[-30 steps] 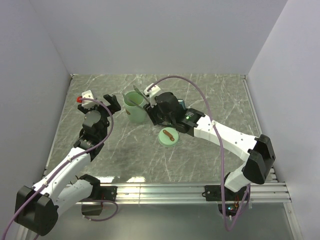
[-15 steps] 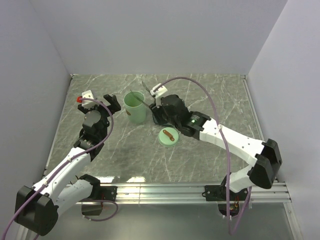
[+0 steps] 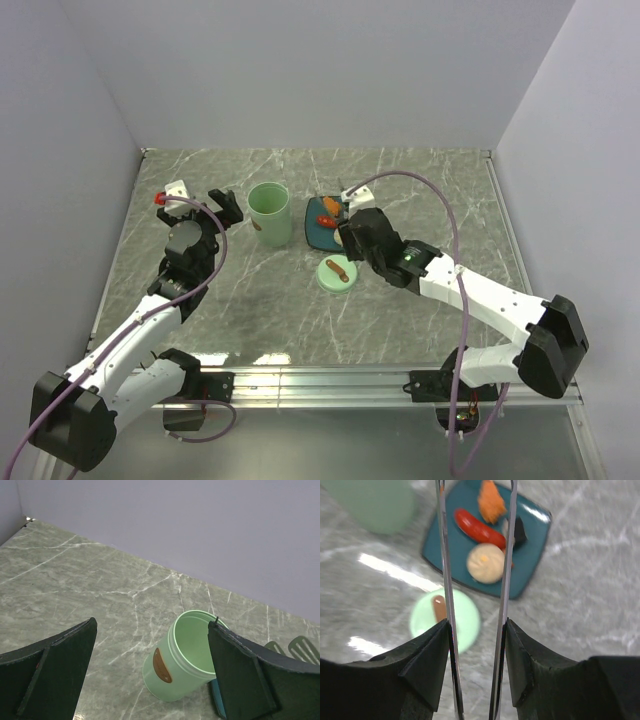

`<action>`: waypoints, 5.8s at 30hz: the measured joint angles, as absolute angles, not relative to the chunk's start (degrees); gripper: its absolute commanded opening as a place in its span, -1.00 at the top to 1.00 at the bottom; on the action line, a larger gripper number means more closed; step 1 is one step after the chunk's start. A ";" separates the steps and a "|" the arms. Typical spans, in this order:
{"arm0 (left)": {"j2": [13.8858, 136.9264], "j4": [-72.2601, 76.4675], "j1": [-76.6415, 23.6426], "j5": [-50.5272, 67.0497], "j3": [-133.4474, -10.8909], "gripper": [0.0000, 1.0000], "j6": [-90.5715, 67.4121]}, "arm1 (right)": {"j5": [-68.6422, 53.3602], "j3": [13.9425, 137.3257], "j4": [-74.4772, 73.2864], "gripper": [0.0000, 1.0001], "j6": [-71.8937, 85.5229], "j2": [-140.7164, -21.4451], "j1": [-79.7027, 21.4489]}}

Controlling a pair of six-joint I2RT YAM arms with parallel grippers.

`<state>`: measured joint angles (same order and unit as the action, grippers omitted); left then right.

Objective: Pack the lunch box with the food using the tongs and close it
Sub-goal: Place the food into the lunch box, then pick up the food using the clamp, then place the food into the lunch box, then pick up the food using the clamp

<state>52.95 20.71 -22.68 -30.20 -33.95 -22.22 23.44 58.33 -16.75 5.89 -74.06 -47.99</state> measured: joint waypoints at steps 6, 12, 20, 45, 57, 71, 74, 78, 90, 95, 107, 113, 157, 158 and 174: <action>53.04 20.71 -22.68 -28.69 -33.98 -0.99 -22.17 | 23.81 54.41 -17.45 -0.07 8.49 -74.08 -43.81; 53.10 20.69 -22.68 -28.23 -33.98 -0.99 -22.17 | 23.42 53.15 -17.85 -0.06 10.68 -75.09 -40.91; 53.10 20.71 -22.68 -28.23 -33.98 -0.99 -22.15 | 22.09 51.79 -18.79 -0.04 13.06 -76.29 -40.10; 53.08 20.71 -22.68 -28.21 -33.98 -0.99 -22.15 | 19.22 49.06 -19.31 0.53 15.29 -77.84 -39.59; 53.08 20.71 -22.68 -28.23 -33.98 -0.99 -22.15 | 19.68 52.18 -21.87 0.54 14.24 -75.44 -39.59; 53.08 20.71 -22.68 -28.23 -33.98 -0.99 -22.15 | 21.15 61.45 -23.81 0.55 10.52 -74.04 -41.82; 53.08 20.71 -22.68 -28.23 -33.98 -0.99 -22.13 | 20.67 63.70 -23.97 0.55 9.32 -74.22 -43.03; 53.08 20.71 -22.68 -28.23 -33.98 -0.99 -22.13 | 19.73 67.72 -23.62 0.55 7.68 -75.75 -45.08; 53.10 20.71 -22.68 -28.23 -33.98 -0.99 -22.11 | 15.09 75.00 -23.22 0.54 2.33 -83.02 -51.11; 53.12 20.71 -22.68 -28.23 -33.98 -0.99 -22.11 | 13.96 75.99 -23.33 0.49 1.56 -84.20 -51.81; 53.36 20.71 -22.68 -28.23 -33.98 -0.99 -22.09 | 13.96 77.93 -23.57 0.07 -0.56 -85.54 -52.71; 53.47 20.71 -22.68 -28.23 -33.98 -0.99 -22.00 | 14.41 78.11 -23.53 0.03 -0.71 -85.54 -52.75; 53.49 20.71 -22.68 -28.27 -33.98 -0.99 -21.93 | 26.96 52.69 -26.02 0.01 17.78 -74.48 -50.24; 53.49 20.71 -22.68 -28.29 -33.98 -0.99 -21.91 | 26.96 52.56 -26.24 0.01 18.17 -74.78 -50.19; 53.49 20.71 -22.68 -28.29 -33.98 -0.99 -21.91 | 26.09 51.29 -28.71 0.37 21.02 -76.53 -50.19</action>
